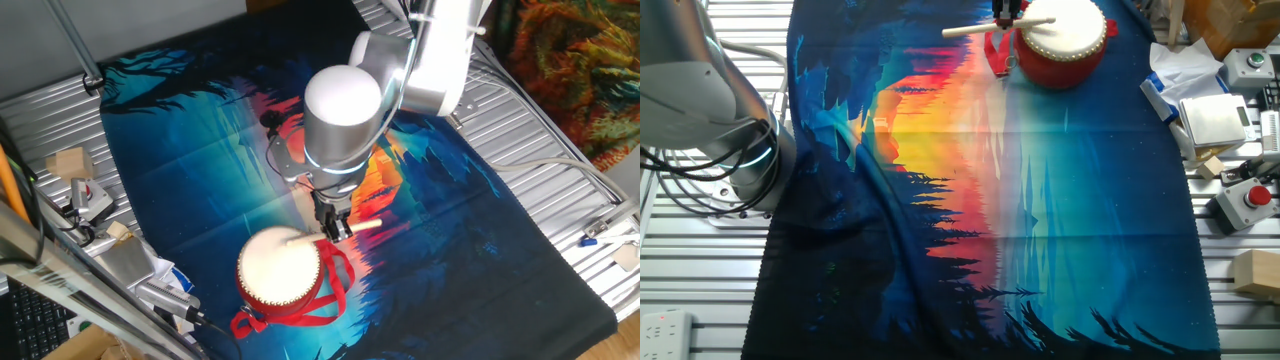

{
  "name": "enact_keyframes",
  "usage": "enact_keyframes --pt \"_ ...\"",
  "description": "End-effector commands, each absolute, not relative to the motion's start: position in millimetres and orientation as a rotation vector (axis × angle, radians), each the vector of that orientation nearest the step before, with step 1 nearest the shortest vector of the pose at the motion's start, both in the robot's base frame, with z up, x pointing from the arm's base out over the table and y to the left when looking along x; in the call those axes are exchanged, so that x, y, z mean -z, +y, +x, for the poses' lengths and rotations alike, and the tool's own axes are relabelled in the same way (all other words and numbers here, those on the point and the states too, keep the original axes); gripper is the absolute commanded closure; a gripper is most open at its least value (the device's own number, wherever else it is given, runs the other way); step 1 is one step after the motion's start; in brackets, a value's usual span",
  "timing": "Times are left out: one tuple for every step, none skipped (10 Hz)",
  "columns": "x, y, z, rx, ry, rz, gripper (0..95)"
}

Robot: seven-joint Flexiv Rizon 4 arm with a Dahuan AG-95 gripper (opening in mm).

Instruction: Play the drum

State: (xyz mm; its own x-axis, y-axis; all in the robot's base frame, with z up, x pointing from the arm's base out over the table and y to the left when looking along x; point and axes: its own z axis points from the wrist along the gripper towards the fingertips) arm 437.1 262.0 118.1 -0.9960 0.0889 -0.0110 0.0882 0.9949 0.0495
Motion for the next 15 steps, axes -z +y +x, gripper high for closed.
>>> enact_keyframes --pt "-120.9 259.0 435.3 -0.086 3.126 0.127 95.0" --pt "-123.0 258.0 434.6 -0.084 3.140 0.126 95.0" --pt "-123.6 258.0 434.6 -0.085 3.143 0.125 95.0" --pt "-124.1 258.1 434.6 -0.085 3.152 0.123 95.0" --pt "-125.6 258.0 434.4 -0.086 3.160 0.122 95.0" --pt "-130.2 257.7 434.3 -0.072 3.171 0.118 95.0" --pt "-134.4 257.4 434.4 -0.043 3.178 0.098 95.0" --pt "-137.0 256.2 433.7 0.043 3.181 -0.001 95.0" --pt "-138.4 254.5 432.5 0.117 3.182 -0.084 95.0" --pt "-139.2 253.4 431.7 0.107 3.187 -0.077 95.0" --pt "-139.3 253.3 431.6 0.108 3.188 -0.081 95.0" --pt "-139.4 253.2 431.5 0.106 3.188 -0.082 95.0" --pt "-140.0 252.5 431.0 0.097 3.187 -0.088 95.0" --pt "-141.5 250.8 429.7 0.094 3.188 -0.107 95.0" --pt "-144.7 246.8 426.6 0.089 3.191 -0.143 95.0"
